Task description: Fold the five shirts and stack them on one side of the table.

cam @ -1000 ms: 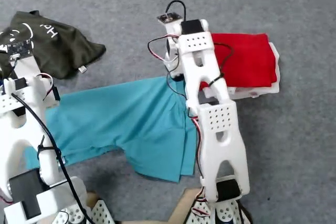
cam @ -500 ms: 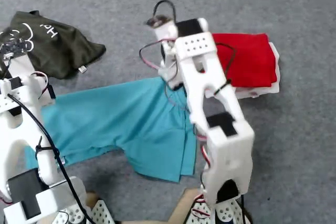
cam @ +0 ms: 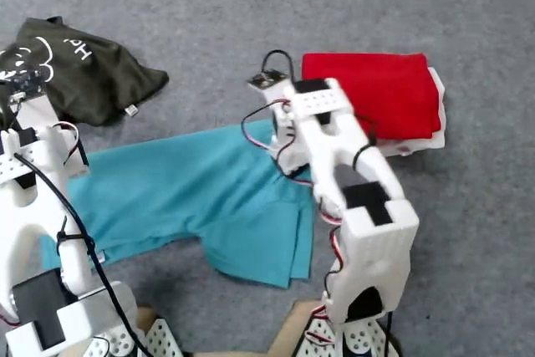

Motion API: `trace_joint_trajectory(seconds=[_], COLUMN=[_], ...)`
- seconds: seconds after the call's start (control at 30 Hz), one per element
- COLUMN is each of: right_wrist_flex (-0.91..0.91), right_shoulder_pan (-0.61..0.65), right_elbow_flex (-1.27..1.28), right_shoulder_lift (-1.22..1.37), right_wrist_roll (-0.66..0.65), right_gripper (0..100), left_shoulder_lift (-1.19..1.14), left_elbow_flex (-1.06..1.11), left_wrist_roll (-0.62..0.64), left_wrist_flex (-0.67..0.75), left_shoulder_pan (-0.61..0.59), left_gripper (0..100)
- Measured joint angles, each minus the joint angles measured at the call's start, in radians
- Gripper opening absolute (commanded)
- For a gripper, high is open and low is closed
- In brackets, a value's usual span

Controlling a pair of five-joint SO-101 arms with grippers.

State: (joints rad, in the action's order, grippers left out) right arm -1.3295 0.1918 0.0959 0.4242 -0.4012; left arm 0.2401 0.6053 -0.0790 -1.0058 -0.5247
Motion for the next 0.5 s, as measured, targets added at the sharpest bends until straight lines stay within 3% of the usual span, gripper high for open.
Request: trace_joint_trajectory(seconds=[0.23,0.5], right_wrist_flex=[-0.121,-0.405], right_shoulder_pan=[-0.028,-0.002], right_elbow_flex=[-0.112,-0.327], right_shoulder_lift=[0.005,0.000], right_wrist_roll=[-0.092,-0.117], right_gripper=[1.5,1.5], left_shoulder_lift=[0.000,0.000], left_elbow_flex=[0.000,0.000], left_wrist_roll=[-0.075,-0.078], left_wrist_flex=[0.000,0.000], left_shoulder_pan=[-0.002,-0.061], left_gripper=[4,4])
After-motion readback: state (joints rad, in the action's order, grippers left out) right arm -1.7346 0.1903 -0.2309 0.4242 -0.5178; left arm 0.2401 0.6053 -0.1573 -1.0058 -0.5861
